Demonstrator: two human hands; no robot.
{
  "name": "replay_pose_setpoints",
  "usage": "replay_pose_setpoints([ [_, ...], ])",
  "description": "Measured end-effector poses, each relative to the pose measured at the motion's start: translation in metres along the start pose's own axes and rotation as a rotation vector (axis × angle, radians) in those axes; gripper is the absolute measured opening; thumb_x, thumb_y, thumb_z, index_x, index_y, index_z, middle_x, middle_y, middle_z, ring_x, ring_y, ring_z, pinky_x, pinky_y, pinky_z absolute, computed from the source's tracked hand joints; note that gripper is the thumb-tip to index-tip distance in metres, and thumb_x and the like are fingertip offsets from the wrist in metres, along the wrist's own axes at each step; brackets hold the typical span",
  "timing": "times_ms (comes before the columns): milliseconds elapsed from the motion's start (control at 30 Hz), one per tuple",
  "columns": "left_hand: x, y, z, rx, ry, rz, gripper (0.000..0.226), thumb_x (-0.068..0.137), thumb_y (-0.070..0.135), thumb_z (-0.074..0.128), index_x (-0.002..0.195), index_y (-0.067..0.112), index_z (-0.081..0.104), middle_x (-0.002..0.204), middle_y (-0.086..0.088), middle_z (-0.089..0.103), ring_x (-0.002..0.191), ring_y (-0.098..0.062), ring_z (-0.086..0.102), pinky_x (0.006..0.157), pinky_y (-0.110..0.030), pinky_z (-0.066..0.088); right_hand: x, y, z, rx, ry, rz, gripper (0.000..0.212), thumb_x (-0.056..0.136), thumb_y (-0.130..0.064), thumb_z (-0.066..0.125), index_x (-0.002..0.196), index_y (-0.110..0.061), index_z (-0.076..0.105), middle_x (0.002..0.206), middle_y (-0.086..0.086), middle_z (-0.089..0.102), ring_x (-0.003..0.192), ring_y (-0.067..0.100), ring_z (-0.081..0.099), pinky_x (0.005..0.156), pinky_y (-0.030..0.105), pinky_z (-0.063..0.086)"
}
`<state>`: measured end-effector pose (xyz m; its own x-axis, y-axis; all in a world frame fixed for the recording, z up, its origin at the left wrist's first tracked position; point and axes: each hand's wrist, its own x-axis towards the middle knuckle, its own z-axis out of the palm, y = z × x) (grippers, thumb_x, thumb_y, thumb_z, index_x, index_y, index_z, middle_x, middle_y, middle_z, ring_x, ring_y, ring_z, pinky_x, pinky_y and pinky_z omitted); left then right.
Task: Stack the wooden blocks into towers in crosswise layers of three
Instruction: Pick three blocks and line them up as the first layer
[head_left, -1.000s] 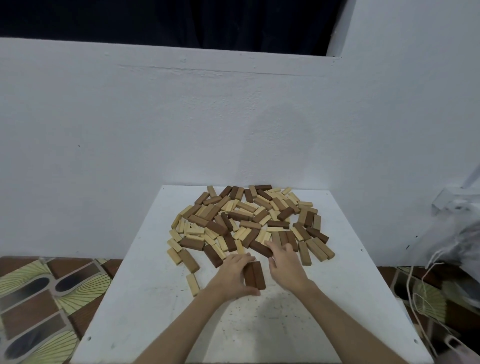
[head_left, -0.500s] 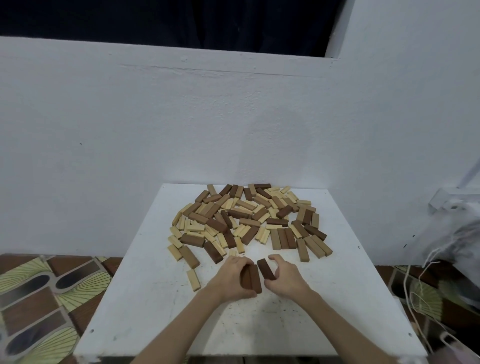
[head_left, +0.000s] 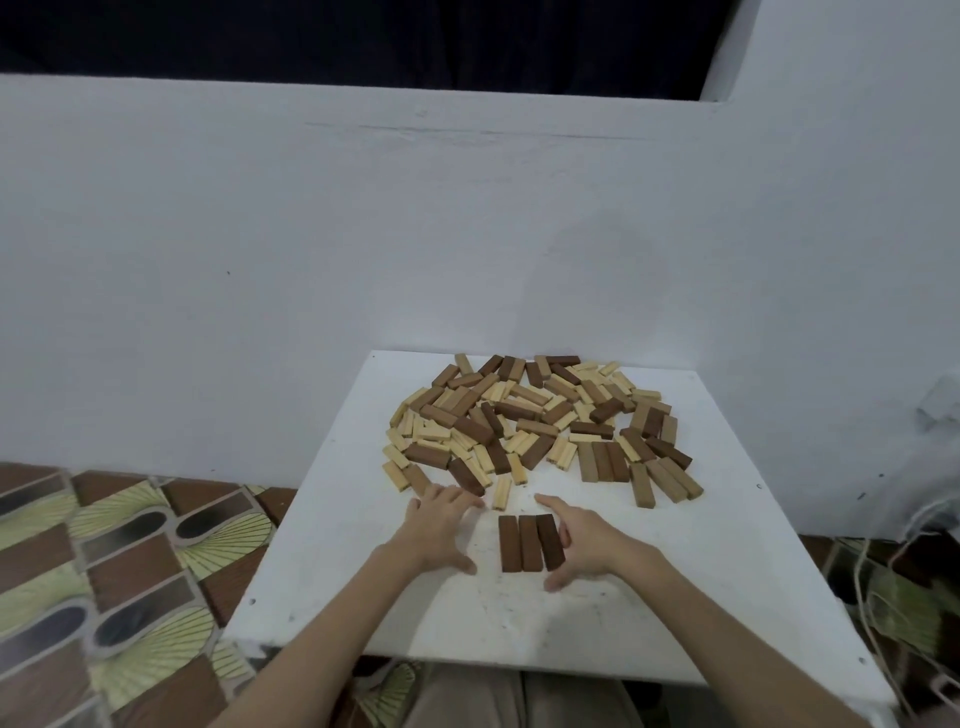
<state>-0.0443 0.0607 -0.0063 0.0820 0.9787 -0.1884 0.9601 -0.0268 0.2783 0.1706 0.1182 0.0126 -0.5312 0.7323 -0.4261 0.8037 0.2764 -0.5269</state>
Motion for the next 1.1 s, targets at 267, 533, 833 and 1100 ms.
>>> replay_pose_setpoints([
  [267, -0.001, -0.031, 0.015, -0.131, 0.101, -0.027, 0.04, 0.082, 0.001, 0.053, 0.121, 0.012, 0.056, 0.123, -0.005, 0.048, 0.116, -0.024, 0.039, 0.092, -0.024, 0.028, 0.01, -0.007, 0.013, -0.003, 0.025, -0.029, 0.088, 0.07, -0.031, 0.082, 0.143, -0.023, 0.035, 0.124, 0.0, 0.05, 0.108, 0.016, 0.049, 0.086, 0.025, 0.044],
  [533, 0.001, -0.011, 0.007, -0.376, 0.245, 0.047, 0.047, 0.087, 0.036, 0.064, 0.125, 0.013, 0.051, 0.124, 0.0, 0.048, 0.118, -0.014, 0.041, 0.094, -0.017, 0.03, 0.017, -0.02, 0.026, 0.039, 0.055, -0.033, 0.093, 0.066, -0.031, 0.085, 0.143, -0.021, 0.033, 0.124, 0.0, 0.054, 0.107, 0.014, 0.054, 0.087, 0.025, 0.047],
  [833, -0.001, -0.007, 0.013, -0.382, -0.008, 0.005, 0.093, 0.061, 0.033, 0.086, 0.138, 0.021, 0.034, 0.134, 0.0, 0.044, 0.12, -0.016, 0.038, 0.097, -0.025, 0.033, 0.018, -0.023, 0.026, 0.05, 0.088, 0.015, 0.084, 0.068, -0.03, 0.083, 0.138, -0.019, 0.038, 0.084, -0.01, 0.048, 0.074, 0.005, 0.049, 0.061, 0.018, 0.039],
  [1100, -0.001, -0.017, 0.015, -0.449, 0.03, 0.042, 0.09, 0.06, 0.029, 0.087, 0.135, 0.021, 0.038, 0.129, 0.003, 0.047, 0.116, -0.012, 0.036, 0.094, -0.021, 0.033, 0.018, -0.027, 0.03, -0.058, 0.159, -0.035, 0.077, 0.065, -0.045, 0.08, 0.131, -0.028, 0.044, 0.074, -0.018, 0.04, 0.064, 0.001, 0.041, 0.054, 0.018, 0.032],
])
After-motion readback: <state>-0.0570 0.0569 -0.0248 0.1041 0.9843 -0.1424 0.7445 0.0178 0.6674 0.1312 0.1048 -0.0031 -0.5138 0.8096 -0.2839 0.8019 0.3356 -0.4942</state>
